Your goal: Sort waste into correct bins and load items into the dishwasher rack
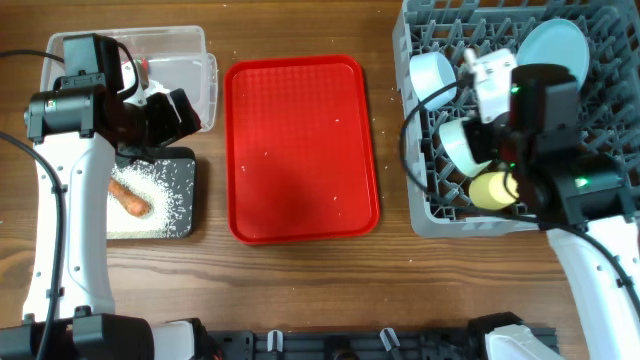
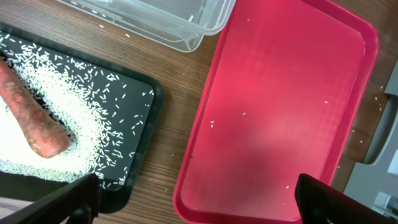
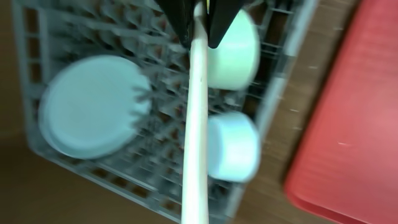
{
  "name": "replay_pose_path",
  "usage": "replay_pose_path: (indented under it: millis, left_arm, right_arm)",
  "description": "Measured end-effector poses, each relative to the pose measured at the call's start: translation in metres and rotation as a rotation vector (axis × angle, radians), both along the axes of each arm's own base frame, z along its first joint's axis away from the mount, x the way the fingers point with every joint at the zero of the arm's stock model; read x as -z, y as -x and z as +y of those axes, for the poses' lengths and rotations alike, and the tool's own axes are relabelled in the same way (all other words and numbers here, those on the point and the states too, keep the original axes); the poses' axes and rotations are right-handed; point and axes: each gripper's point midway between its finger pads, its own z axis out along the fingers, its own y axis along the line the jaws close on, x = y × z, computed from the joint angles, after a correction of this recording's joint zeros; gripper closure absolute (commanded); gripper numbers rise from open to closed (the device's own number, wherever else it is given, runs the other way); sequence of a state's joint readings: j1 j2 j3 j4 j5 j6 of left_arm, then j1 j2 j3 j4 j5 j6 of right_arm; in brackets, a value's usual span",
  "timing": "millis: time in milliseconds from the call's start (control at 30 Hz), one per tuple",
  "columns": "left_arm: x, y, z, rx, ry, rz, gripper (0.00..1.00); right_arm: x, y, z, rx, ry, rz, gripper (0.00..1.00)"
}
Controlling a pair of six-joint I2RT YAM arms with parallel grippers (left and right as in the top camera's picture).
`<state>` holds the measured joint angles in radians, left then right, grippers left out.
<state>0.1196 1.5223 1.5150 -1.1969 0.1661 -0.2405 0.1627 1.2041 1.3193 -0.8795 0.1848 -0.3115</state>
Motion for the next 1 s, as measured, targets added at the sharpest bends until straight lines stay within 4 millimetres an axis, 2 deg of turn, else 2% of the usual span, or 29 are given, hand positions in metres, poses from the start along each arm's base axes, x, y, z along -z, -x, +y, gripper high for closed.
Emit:
replay_pose_path:
  millis: [167, 300, 400, 533, 567, 633, 700, 733, 867, 933, 1000]
  left_arm:
    - [0.000, 0.000, 0.000, 0.000, 0.000, 0.000, 0.00]
    - [0.000, 0.000, 0.000, 0.000, 0.000, 0.000, 0.00]
    - [0.000, 0.000, 0.000, 0.000, 0.000, 0.000, 0.00]
    - [0.000, 0.000, 0.000, 0.000, 0.000, 0.000, 0.00]
    - [0.000, 0.000, 0.000, 0.000, 0.000, 0.000, 0.00]
    - [0.000, 0.000, 0.000, 0.000, 0.000, 0.000, 0.00]
    - [0.000, 0.000, 0.000, 0.000, 0.000, 0.000, 0.00]
    - [0.000, 0.000, 0.000, 0.000, 0.000, 0.000, 0.00]
    - [0.000, 0.000, 0.000, 0.000, 0.000, 0.000, 0.00]
    - [0.000, 0.000, 0.000, 0.000, 0.000, 0.000, 0.00]
    - [0.000, 0.000, 0.000, 0.000, 0.000, 0.000, 0.00]
  right_arm:
    - [0.010, -0.009, -0.052, 0.109, 0.057, 0.034, 0.96]
    - [0.020, -0.037, -0.078, 0.127, 0.110, 0.020, 0.95]
    - [0.042, -0.064, -0.091, 0.122, 0.142, 0.041, 0.96]
    - [0.085, -0.085, -0.099, 0.107, 0.134, 0.122, 0.94]
    - [0.098, -0.088, -0.100, 0.103, 0.125, 0.149, 0.89]
    - [0.119, -0.092, -0.101, 0.101, 0.107, 0.195, 0.66]
    - [0.131, -0.096, -0.100, 0.099, 0.094, 0.213, 0.39]
    - [0.133, -0.098, -0.100, 0.109, 0.084, 0.212, 0.30]
    - [0.127, -0.107, -0.101, 0.164, 0.035, 0.157, 0.21]
    - [0.124, -0.106, -0.100, 0.197, 0.006, 0.148, 0.15]
    - [0.106, -0.098, -0.099, 0.228, -0.023, 0.117, 0.11]
